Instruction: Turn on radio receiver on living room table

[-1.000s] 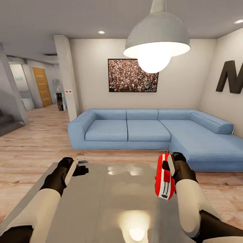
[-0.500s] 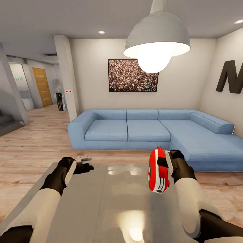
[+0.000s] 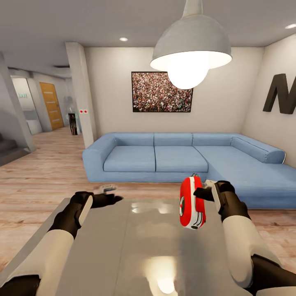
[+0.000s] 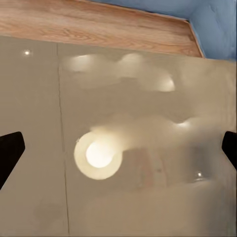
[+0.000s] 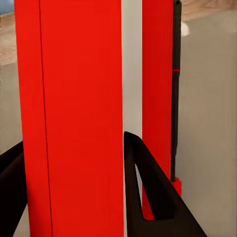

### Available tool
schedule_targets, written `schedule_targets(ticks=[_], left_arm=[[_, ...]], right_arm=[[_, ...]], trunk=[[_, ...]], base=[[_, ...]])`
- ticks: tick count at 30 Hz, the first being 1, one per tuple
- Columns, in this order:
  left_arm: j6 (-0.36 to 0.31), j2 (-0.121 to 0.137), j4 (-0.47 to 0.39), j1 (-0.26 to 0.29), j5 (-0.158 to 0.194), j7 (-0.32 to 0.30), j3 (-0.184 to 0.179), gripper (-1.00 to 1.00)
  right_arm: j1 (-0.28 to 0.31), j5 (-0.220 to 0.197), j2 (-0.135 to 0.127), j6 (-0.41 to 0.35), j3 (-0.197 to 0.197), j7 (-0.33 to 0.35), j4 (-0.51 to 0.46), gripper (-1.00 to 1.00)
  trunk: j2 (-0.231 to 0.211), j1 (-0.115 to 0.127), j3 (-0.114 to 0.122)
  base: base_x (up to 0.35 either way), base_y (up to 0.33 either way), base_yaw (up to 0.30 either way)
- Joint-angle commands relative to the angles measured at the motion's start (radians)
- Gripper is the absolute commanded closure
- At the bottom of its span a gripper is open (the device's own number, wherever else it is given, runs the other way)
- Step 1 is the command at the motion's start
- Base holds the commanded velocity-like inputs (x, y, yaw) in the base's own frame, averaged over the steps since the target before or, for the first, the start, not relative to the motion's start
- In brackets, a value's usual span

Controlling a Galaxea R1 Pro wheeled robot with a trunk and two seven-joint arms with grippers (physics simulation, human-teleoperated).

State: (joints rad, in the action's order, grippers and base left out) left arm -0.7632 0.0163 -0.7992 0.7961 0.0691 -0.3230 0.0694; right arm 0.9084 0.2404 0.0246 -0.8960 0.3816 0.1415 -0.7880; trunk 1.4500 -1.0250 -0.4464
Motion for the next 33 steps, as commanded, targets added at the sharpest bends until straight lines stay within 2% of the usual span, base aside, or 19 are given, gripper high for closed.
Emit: schedule_targets(ticks=[1, 5, 10, 12, 15, 18, 25, 30, 32, 33], left_arm=[[0.003, 0.0, 0.0, 0.0, -0.001, -0.01, 0.0, -1.0], [0.022, 0.0, 0.0, 0.0, -0.001, -0.053, -0.001, -1.0], [0.05, 0.002, 0.0, 0.0, 0.0, -0.073, -0.002, -1.0], [0.055, 0.003, 0.0, 0.0, 0.0, -0.097, -0.001, -1.0], [0.062, 0.003, 0.0, 0.0, -0.003, -0.166, -0.002, -1.0], [0.064, 0.003, 0.0, 0.0, -0.005, -0.195, -0.001, -1.0], [0.065, 0.004, 0.0, 0.0, -0.006, -0.213, -0.002, -1.0], [0.063, -0.016, -0.029, -0.028, -0.008, -0.241, -0.03, -1.0], [0.064, -0.005, -0.04, -0.04, -0.011, -0.252, -0.041, -1.0], [0.064, 0.001, -0.034, -0.045, -0.011, -0.258, -0.035, -1.0]], right_arm=[[0.001, -0.006, -0.003, 0.0, 0.0, 0.004, -0.001, 1.0], [0.006, -0.006, -0.018, 0.0, -0.001, 0.043, -0.015, 1.0], [0.01, -0.006, -0.035, 0.0, -0.001, 0.095, -0.025, 1.0], [0.01, -0.006, -0.039, 0.0, -0.001, 0.115, -0.027, 1.0], [0.01, -0.005, -0.042, 0.002, -0.001, 0.136, -0.028, 1.0], [0.01, -0.005, -0.043, 0.004, -0.001, 0.143, -0.032, 1.0], [0.01, -0.004, -0.046, 0.005, -0.003, 0.148, -0.071, 1.0], [-0.019, 0.019, -0.074, 0.039, -0.03, 0.176, -0.098, 1.0], [-0.019, 0.042, -0.063, 0.039, -0.041, 0.187, -0.097, 1.0], [-0.019, 0.041, -0.057, 0.033, -0.037, 0.192, -0.09, 1.0]], trunk=[[0.0, 0.0, 0.0], [0.0, 0.0, 0.0], [0.0, 0.0, 0.0], [0.0, 0.0, 0.0], [0.0, 0.0, 0.0], [0.0, 0.0, 0.0], [0.0, 0.0, 0.0], [0.0, 0.0, 0.0], [0.0, 0.0, 0.0], [0.0, 0.0, 0.0]], base=[[0.0, 0.0, 0.0], [0.0, 0.0, 0.0], [0.0, 0.0, 0.0], [0.0, 0.0, 0.0], [0.0, 0.0, 0.0], [0.0, 0.0, 0.0], [0.0, 0.0, 0.0], [0.0, 0.0, 0.0], [0.0, 0.0, 0.0], [0.0, 0.0, 0.0]])
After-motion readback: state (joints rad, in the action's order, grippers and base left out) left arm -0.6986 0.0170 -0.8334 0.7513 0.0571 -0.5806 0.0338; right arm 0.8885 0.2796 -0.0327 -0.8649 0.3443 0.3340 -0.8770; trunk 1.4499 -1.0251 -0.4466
